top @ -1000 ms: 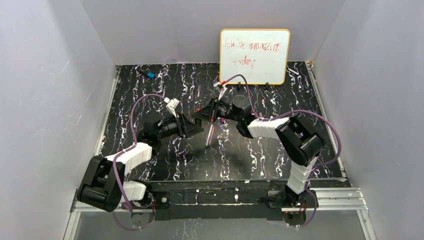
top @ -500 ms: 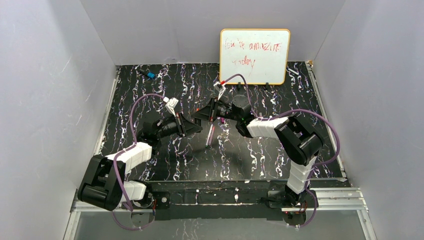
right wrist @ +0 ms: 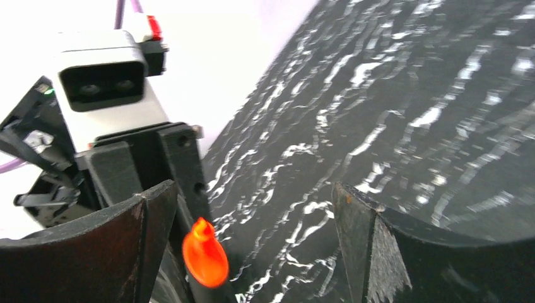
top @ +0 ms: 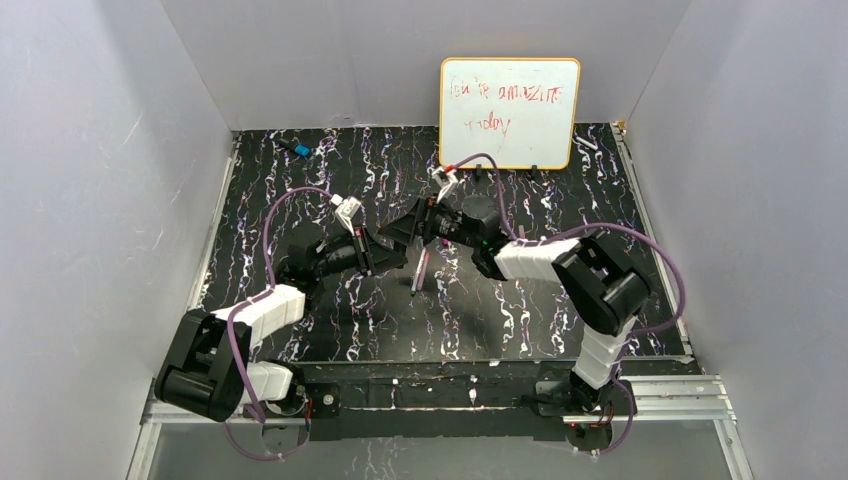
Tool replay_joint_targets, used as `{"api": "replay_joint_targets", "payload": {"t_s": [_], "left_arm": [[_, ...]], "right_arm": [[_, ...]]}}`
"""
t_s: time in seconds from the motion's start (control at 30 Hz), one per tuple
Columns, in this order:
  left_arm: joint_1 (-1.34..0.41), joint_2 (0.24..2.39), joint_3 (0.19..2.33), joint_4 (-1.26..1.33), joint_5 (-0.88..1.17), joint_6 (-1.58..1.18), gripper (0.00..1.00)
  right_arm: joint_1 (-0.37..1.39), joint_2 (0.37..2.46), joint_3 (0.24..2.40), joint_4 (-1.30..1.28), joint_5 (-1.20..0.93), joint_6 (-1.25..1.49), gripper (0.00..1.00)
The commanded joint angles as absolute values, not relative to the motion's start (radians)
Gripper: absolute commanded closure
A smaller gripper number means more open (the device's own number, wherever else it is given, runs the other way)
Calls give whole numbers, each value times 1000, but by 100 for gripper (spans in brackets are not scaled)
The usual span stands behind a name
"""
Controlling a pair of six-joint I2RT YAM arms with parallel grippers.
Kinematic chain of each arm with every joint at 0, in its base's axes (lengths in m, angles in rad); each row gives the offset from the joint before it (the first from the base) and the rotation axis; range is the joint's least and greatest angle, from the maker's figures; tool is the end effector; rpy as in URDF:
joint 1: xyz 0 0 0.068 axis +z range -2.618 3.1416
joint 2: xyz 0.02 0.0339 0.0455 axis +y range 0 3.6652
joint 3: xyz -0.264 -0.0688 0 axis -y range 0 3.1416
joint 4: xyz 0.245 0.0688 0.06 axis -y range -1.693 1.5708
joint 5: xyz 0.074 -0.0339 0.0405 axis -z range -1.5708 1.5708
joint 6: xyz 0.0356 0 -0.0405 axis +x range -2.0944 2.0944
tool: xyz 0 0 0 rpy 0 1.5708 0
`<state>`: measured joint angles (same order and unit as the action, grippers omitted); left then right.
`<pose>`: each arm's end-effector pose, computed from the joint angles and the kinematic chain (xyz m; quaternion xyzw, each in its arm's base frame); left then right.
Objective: Insert the pens into the pen caps
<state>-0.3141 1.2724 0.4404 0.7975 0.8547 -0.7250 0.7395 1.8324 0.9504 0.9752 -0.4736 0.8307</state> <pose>0.2286 -0.1025 0.2218 0.1484 0.6995 -0.5727 0.4009 0.2813 0.2786 0.2273 -0.1434 0.6618 0.6197 0.3966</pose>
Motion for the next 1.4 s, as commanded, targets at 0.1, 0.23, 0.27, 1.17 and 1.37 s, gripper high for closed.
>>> {"api": "replay_joint_targets", "payload": {"t_s": [0.1,0.23,0.27,1.17,1.37], "left_arm": [[-319,1221,456,787,874,-690,100],[-319,1189,455,786,874,-680,100],[-320,1186,456,785,880,-680,100],[-322,1167,477,718,908,-646,100],[-321,1163,479,705,905,-638,100]], "right_arm": [[655,1500,884,554,243,749,1],[510,1367,907,190,246,723,1],[488,1350,918,107,228,688,1],[528,1396,756,-89,368,412,38],[529,1392,650,137,349,431,36]]}}
